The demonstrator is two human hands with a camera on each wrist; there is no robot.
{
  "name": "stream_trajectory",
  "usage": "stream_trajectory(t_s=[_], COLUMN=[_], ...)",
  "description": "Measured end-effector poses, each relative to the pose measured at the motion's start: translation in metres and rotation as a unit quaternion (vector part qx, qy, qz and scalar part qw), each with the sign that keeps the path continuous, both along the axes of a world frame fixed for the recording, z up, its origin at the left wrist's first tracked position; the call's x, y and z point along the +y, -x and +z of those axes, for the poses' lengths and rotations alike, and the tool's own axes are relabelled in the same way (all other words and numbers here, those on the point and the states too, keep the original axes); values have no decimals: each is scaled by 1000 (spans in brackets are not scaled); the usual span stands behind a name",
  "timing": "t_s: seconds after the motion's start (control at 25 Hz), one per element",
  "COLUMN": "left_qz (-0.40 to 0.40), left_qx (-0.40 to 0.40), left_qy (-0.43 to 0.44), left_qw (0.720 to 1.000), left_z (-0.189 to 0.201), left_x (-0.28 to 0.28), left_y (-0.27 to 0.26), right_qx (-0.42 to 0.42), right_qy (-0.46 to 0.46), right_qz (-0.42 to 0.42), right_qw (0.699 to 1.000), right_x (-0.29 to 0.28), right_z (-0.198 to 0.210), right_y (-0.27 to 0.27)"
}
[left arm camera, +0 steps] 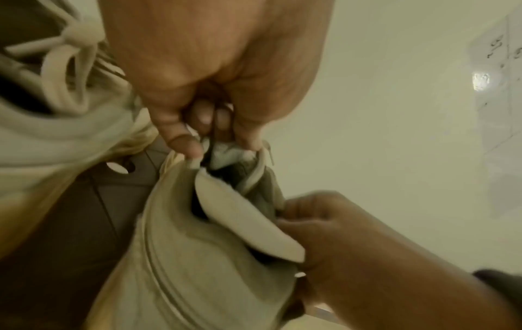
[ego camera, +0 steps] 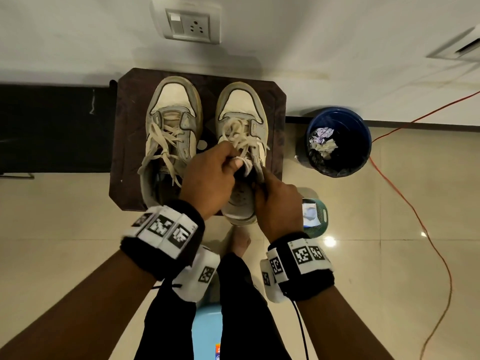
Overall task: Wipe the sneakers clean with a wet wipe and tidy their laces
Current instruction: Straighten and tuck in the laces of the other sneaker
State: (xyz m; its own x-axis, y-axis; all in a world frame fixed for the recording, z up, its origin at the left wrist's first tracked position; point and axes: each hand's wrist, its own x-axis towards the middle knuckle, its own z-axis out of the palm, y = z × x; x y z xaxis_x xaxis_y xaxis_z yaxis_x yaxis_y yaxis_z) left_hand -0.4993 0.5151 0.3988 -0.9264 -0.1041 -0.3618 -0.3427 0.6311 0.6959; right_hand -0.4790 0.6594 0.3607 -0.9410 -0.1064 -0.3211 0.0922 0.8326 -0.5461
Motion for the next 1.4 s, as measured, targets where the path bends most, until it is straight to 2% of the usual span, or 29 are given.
stream_trajectory(t_s=[0.04, 0.08, 0.16, 0.24, 0.36, 0.44, 0.64, 0.72, 0.88, 1.04, 1.24, 1.4], left_qz=[9, -11, -80, -130, -150, -147, -149, -162, -162, -134, -123, -120], left_qx=[-20, -37, -45, -30, -15, -7, -10, -6, -6, -22, -32, -38], left_qy=[-31, -24, 46, 99, 124, 116, 116, 121, 141, 151, 108, 89], left_qw=[999, 999, 995, 986, 981, 982, 982, 979, 977, 979, 986, 988], left_z=[2, 4, 8, 10, 8, 9, 16, 18, 22, 24, 22, 18], left_x=[-4, -7, -9, -7, -7, -7, -7, -6, -4, -1, -3, -6], left_y=[5, 9, 15, 17, 14, 13, 13, 12, 10, 10, 11, 14], right_qx=[-7, -17, -16, 57, 91, 92, 107, 83, -17, -34, -20, -47], right_qy=[14, 24, 18, 13, 57, 45, -31, -75, -148, -157, -157, -169], right_qz=[1, -1, -5, 6, 116, 187, 234, 229, 230, 342, 429, 362], right_qw=[1000, 1000, 1000, 998, 987, 977, 966, 967, 962, 926, 889, 915], right_x=[1, 2, 6, 11, 8, 5, -4, -9, -18, -24, -27, -39], right_z=[1, 4, 14, 29, 41, 37, 29, 39, 52, 58, 65, 59], right_y=[1, 3, 1, -9, -34, -41, -36, -30, 3, 17, 8, 8])
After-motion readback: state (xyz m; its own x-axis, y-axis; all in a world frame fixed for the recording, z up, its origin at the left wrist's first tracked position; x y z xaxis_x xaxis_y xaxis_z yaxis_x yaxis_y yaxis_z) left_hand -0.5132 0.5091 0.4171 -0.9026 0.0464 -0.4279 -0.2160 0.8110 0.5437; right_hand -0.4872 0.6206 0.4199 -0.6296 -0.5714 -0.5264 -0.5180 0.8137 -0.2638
